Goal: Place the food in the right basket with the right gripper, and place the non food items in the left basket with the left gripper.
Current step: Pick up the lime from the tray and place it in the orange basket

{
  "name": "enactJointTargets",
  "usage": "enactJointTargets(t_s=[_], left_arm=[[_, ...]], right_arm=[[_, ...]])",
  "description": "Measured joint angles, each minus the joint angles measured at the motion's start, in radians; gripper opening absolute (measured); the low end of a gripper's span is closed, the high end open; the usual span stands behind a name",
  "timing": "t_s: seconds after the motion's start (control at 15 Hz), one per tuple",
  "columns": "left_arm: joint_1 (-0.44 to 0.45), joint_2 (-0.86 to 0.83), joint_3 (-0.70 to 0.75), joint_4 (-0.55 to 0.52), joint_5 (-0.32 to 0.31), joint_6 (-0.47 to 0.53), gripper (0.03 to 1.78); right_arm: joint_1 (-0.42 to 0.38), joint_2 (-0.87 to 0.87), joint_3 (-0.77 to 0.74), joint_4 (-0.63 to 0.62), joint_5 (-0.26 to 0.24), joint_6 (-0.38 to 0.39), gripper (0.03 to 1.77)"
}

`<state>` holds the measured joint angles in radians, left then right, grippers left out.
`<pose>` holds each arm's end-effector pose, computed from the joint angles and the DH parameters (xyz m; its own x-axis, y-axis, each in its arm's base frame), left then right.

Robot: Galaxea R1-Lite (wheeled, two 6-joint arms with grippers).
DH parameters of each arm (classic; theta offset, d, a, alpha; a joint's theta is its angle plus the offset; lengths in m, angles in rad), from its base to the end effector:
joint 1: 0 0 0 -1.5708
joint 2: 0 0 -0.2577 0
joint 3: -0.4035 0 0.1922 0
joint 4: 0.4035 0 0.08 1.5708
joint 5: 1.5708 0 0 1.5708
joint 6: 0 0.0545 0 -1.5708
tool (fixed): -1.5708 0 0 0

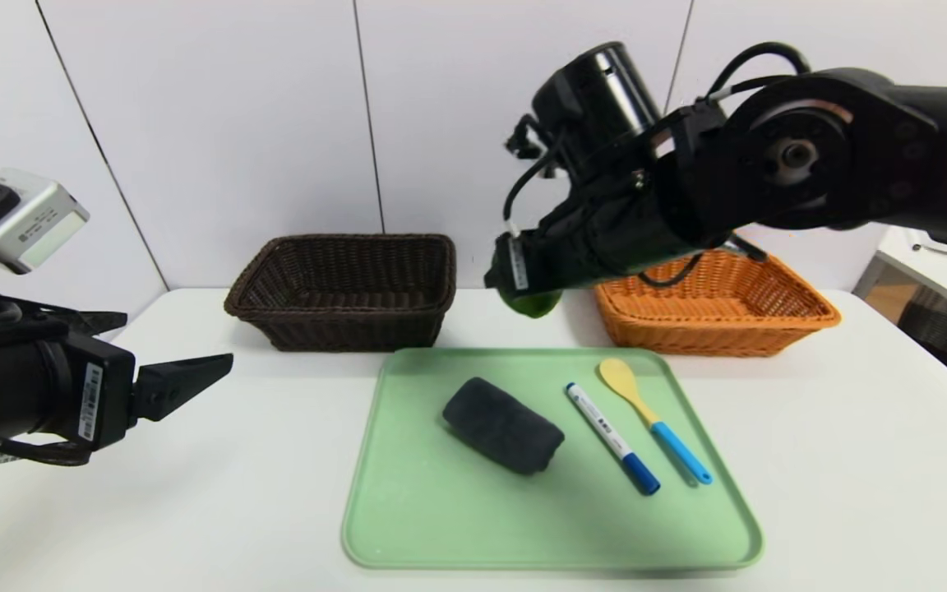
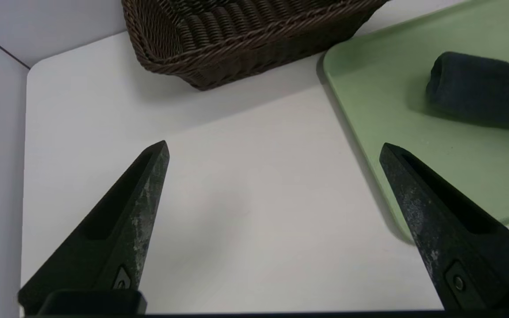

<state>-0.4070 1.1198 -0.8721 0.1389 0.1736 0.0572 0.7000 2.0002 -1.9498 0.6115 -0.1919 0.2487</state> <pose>0.1886 -0.0711 0.2114 0.9061 -0.2025 -0.3714 0.2624 0.9577 0.1180 0.3072 0.2452 0.2187 0.7151 0.3530 -0.6033 -0.3857 0.9191 0.0805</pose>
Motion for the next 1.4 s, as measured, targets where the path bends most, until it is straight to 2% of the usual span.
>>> enactJointTargets(t_s=[0.33, 0.47, 0.8, 1.0, 1.27, 1.4], left_arm=[[-0.006, 0.009, -0.008, -0.018, -0.011, -0.021, 1.69], [-0.019, 0.026, -0.026, -0.009, -0.005, -0.063, 1.69], [-0.035, 0.061, -0.074, 0.064, 0.079, -0.130, 1.69], [-0.035, 0.065, -0.098, 0.066, 0.089, -0.136, 1.69], [-0.036, 0.065, -0.102, 0.067, 0.082, -0.132, 1.69], [-0.036, 0.065, -0.102, 0.067, 0.082, -0.132, 1.69]], right_arm=[[-0.212, -0.058, 0.000, 0.002, 0.000, 0.003, 1.00], [-0.293, -0.065, 0.000, 0.001, 0.005, 0.012, 1.00], [-0.464, -0.033, 0.007, 0.000, 0.008, 0.043, 1.00], [-0.509, 0.015, 0.007, 0.000, 0.019, 0.071, 1.00], [-0.527, 0.076, 0.006, -0.001, 0.048, 0.077, 1.00], [-0.530, 0.100, 0.006, 0.000, 0.051, 0.104, 1.00]])
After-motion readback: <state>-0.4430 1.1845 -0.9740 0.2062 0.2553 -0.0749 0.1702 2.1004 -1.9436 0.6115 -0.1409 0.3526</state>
